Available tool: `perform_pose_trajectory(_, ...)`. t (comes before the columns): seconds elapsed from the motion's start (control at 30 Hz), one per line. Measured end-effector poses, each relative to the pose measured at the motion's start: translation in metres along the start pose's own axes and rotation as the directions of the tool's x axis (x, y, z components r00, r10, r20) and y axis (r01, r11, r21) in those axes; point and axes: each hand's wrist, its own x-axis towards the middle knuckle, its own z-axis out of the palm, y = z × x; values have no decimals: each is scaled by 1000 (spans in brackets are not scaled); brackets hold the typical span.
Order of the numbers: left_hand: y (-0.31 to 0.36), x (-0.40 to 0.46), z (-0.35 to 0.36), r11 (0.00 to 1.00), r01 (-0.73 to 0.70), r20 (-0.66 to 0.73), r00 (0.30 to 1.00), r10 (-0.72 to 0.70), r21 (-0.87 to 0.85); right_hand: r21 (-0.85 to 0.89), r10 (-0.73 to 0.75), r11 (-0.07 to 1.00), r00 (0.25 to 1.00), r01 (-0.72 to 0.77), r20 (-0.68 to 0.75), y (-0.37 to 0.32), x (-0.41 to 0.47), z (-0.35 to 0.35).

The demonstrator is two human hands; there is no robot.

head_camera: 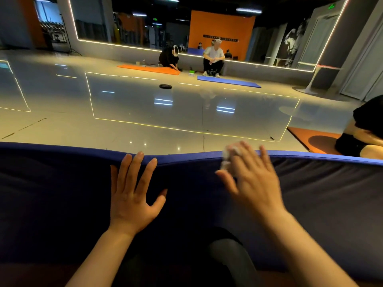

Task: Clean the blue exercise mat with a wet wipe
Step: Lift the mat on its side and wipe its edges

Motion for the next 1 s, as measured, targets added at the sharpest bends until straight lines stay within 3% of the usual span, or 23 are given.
perform_pose_trajectory(0.1, 2, 2, 3, 1000, 23, -3, 1000, -23, -11, -143, 188, 974, 979, -175, 83, 67, -17, -2)
perform_pose_trajectory(0.23, 13, 3, 6, 998, 67, 4, 998, -67, -9, -53, 329, 944, 943, -326, 46, 77, -11, 4)
perform_pose_trajectory(0.33, 17, 2, 4, 997, 79, 43, 996, -79, 20, 152, 260, 956, 965, -252, -32, 20, 6, 11)
perform_pose_trajectory(0.43, 14, -4, -1, 999, 51, 81, 995, -52, 20, 370, 89, 925, 996, -89, 16, -67, 13, 8)
perform_pose_trajectory(0.53, 8, -10, -5, 999, 2, 128, 992, -7, 45, 328, -96, 941, 995, 83, 23, -118, 12, 5)
perform_pose_trajectory(0.67, 3, -6, -10, 1000, -7, 126, 992, 3, 29, 223, -174, 961, 984, 161, 43, -75, 18, 7)
perform_pose_trajectory(0.87, 4, 1, -13, 1000, 25, 126, 992, -23, -7, -16, 94, 996, 990, -93, 103, 59, 8, 0)
perform_pose_trajectory(1.0, 15, 1, -15, 997, 78, 121, 990, -75, -20, 91, 226, 969, 972, -231, 65, 66, 6, -7)
